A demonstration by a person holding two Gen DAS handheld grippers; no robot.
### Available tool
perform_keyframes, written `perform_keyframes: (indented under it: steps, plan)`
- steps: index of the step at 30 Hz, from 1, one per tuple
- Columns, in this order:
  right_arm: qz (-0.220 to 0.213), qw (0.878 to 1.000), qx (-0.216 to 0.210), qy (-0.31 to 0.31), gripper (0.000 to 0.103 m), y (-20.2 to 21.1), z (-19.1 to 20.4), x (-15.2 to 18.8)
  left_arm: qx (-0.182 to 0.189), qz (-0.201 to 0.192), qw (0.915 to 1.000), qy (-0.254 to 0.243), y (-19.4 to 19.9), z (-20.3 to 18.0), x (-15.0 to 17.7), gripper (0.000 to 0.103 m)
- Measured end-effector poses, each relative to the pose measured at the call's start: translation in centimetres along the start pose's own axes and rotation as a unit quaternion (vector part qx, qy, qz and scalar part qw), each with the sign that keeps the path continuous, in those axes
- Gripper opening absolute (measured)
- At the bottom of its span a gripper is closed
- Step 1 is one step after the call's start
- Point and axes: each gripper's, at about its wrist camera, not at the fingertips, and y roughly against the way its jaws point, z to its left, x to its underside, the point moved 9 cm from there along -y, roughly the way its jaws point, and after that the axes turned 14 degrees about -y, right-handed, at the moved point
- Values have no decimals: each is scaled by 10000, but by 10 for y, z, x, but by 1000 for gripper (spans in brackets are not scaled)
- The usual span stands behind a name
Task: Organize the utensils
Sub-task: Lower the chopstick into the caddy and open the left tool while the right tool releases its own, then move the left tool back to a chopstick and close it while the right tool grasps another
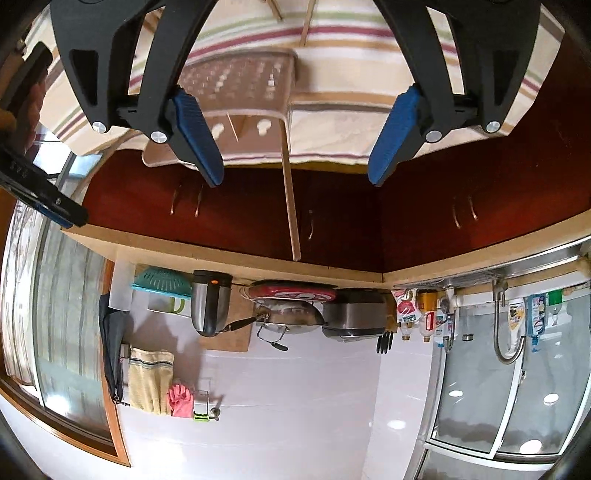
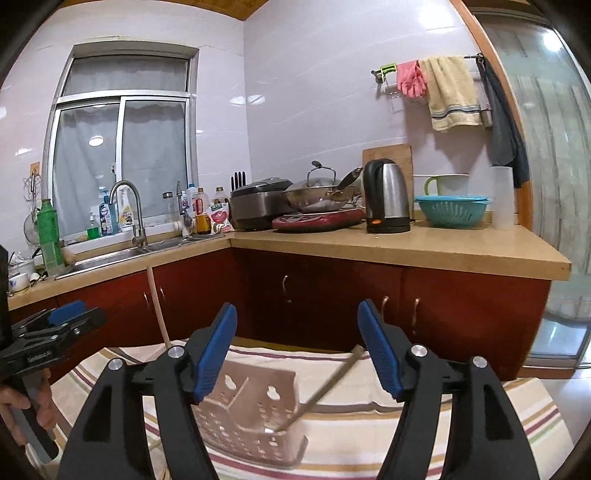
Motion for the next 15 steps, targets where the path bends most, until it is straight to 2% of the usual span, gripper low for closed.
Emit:
perform_keyframes:
  steps: [8,15]
  plan:
    - [65,9999,129,-72,69,18,-9,9,-18,187,9998,5,24,-5,25,80]
    - [17,9997,261,-15,69,61,-11,34,-40,233,9997,43,55,-14,47,79]
